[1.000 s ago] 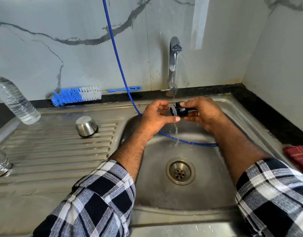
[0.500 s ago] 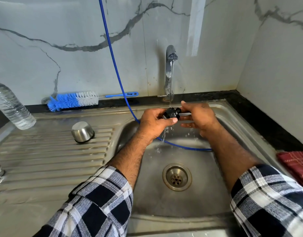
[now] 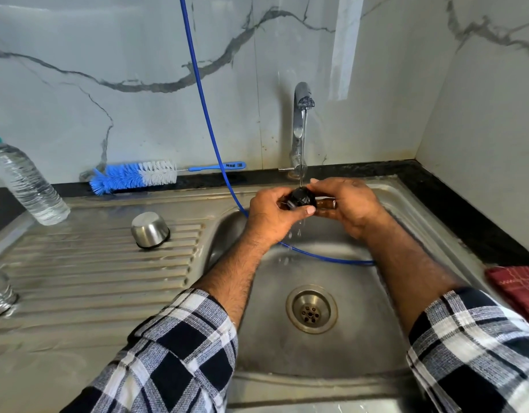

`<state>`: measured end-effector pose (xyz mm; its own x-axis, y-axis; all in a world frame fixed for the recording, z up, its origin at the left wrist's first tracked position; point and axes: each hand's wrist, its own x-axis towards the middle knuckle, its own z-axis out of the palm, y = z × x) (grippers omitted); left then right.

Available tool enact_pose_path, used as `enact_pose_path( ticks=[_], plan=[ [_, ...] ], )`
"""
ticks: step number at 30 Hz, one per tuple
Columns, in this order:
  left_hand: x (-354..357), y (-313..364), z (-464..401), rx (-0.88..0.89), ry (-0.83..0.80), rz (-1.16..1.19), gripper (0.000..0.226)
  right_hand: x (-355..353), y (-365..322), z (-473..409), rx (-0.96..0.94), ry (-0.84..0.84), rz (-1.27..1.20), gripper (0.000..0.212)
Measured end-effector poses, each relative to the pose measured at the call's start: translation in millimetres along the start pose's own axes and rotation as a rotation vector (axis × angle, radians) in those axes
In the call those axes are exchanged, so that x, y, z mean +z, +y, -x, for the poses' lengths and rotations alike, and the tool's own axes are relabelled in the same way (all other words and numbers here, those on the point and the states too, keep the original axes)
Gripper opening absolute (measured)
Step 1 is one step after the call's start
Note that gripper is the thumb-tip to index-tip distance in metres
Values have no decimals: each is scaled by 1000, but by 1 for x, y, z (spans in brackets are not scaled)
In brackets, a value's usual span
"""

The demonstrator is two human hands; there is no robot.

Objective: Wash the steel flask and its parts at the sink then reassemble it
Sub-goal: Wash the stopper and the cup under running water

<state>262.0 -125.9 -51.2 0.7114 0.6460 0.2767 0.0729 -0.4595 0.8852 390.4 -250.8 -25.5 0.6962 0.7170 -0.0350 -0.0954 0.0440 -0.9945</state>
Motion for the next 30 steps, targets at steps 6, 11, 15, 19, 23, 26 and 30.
enact_pose_path(
  ticks=[6, 11, 15, 19, 23, 26, 30],
  plan=[
    [-7, -5, 1, -30, -110, -86, 66, 3, 9, -5, -70, 89, 263, 35],
    [-25, -1, 8, -99, -52, -19, 58, 5, 2, 4, -242, 185, 413, 27],
    [-26, 7, 14, -62, 41, -47, 38, 12, -8, 22, -317, 217, 501, 24],
    [-26, 11, 19, -25, 122, -52, 28, 18, -18, 41, -433, 246, 503, 23],
    [-30, 15, 23, 3, 209, -14, 19, 22, -24, 54, -510, 251, 519, 22],
    [-33, 16, 24, 21, 236, 7, 16, 24, -24, 57, -504, 260, 529, 24],
    [-33, 14, 23, 24, 242, 8, 15, 24, -23, 56, -494, 250, 557, 26]
  ],
)
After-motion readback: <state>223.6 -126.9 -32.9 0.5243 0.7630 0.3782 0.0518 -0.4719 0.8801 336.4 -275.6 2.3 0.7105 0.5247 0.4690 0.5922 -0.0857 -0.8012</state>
